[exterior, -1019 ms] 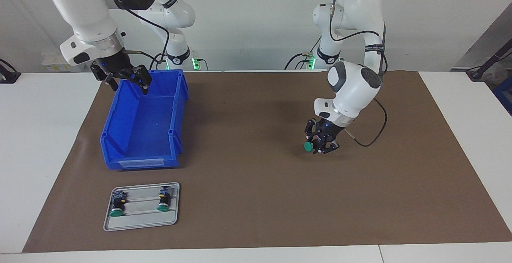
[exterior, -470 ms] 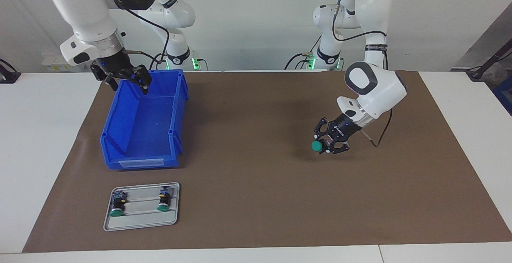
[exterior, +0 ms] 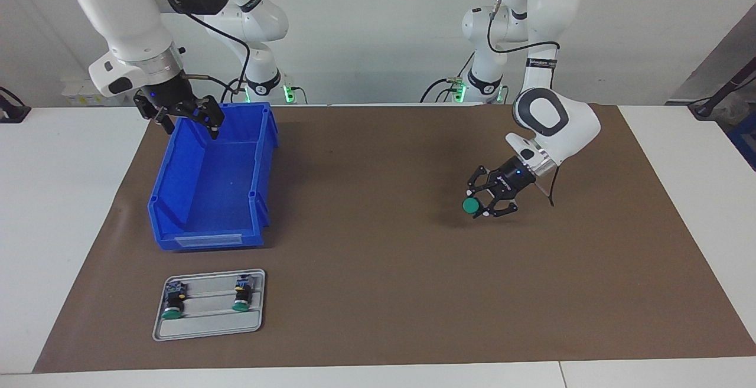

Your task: Place and press button with both arms

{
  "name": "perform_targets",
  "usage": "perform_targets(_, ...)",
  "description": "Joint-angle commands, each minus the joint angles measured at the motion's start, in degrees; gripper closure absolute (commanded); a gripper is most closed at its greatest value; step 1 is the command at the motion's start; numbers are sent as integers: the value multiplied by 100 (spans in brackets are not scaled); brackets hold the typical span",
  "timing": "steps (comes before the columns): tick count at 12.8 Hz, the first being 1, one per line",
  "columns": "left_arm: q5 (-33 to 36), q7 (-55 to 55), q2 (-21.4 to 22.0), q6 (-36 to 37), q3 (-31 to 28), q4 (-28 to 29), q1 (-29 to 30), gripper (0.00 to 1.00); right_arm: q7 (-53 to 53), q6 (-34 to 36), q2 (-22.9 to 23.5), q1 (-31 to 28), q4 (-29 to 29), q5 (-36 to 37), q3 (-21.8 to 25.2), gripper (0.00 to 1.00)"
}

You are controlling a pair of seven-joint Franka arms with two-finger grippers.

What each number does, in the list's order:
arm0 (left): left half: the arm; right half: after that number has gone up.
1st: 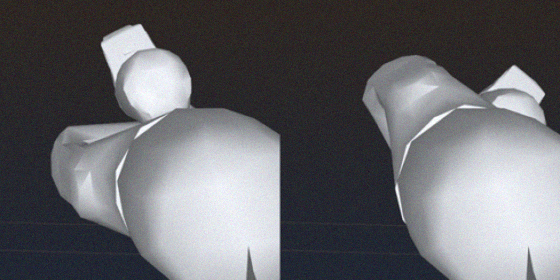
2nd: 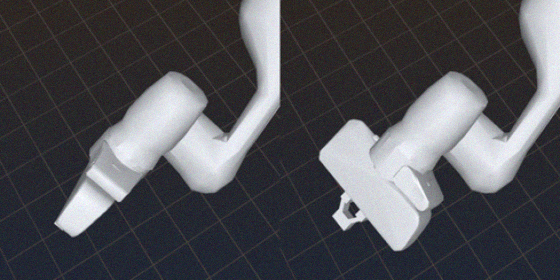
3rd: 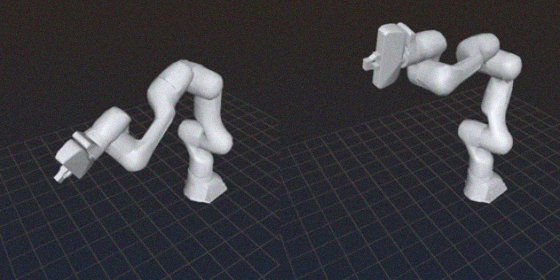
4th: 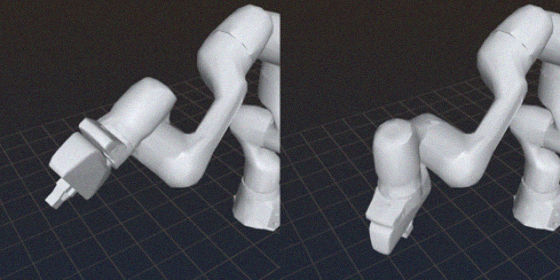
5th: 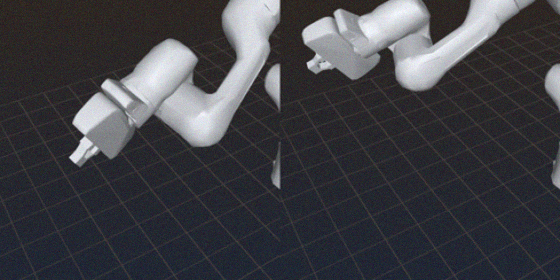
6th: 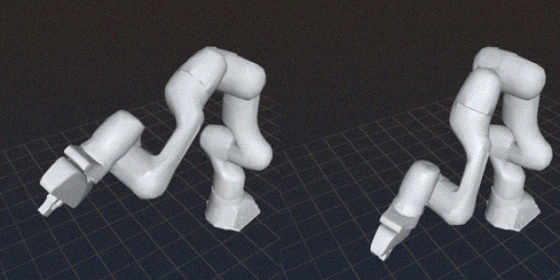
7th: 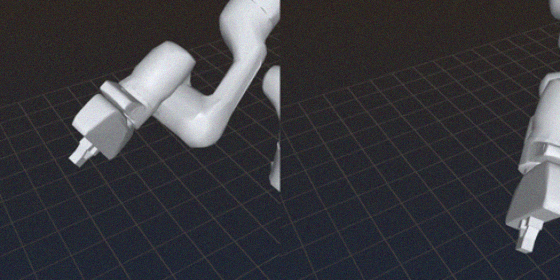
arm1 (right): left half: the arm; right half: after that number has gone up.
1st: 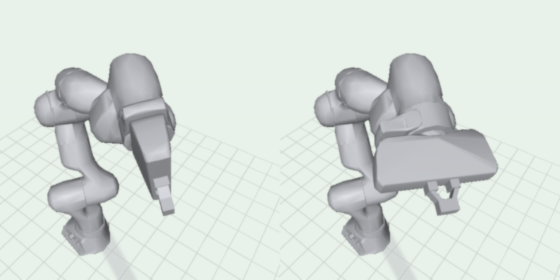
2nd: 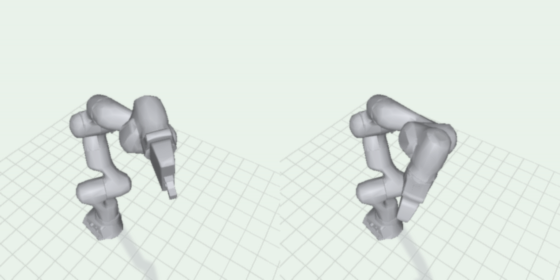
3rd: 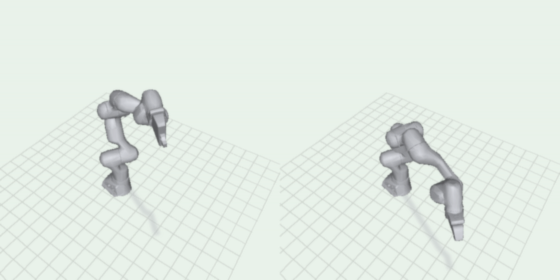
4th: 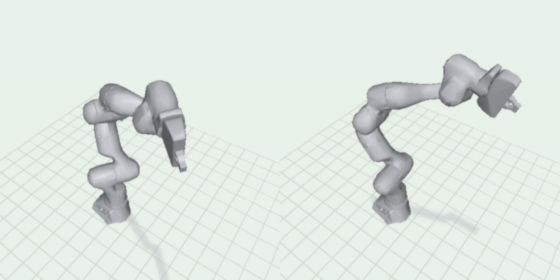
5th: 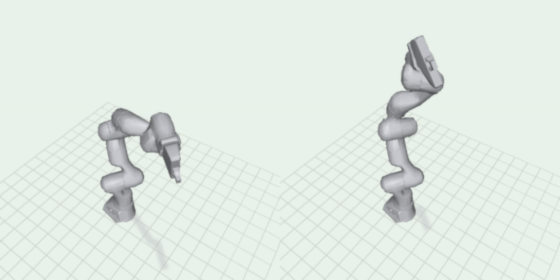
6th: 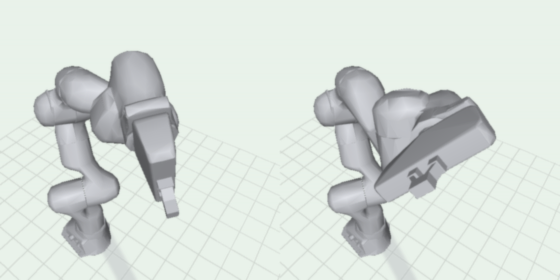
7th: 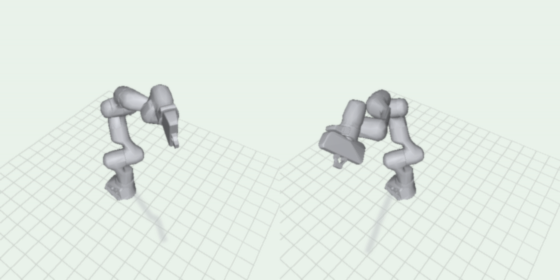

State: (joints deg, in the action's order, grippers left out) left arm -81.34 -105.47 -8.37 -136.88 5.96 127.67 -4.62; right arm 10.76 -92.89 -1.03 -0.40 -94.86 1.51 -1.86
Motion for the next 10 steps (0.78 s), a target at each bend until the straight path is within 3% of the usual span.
perform_targets(1, -1160, -1042, 380, 82, 37, 670, 49, 90, -145, -54, -143, -65, -165, -99, -42, 0)
perform_targets(5, -2639, -2413, 433, 827, 37, 1215, 40, 90, -145, -54, -143, -65, -165, -99, -34, 0)
perform_targets(8, -2958, -2943, 424, 1249, 28, 1514, 14, 90, -144, -54, -143, -65, -165, -99, -42, 0)
perform_targets(10, -3211, -3302, 433, 1924, 19, 1777, 101, 89, -145, -54, -143, -65, -165, -99, -34, 0)
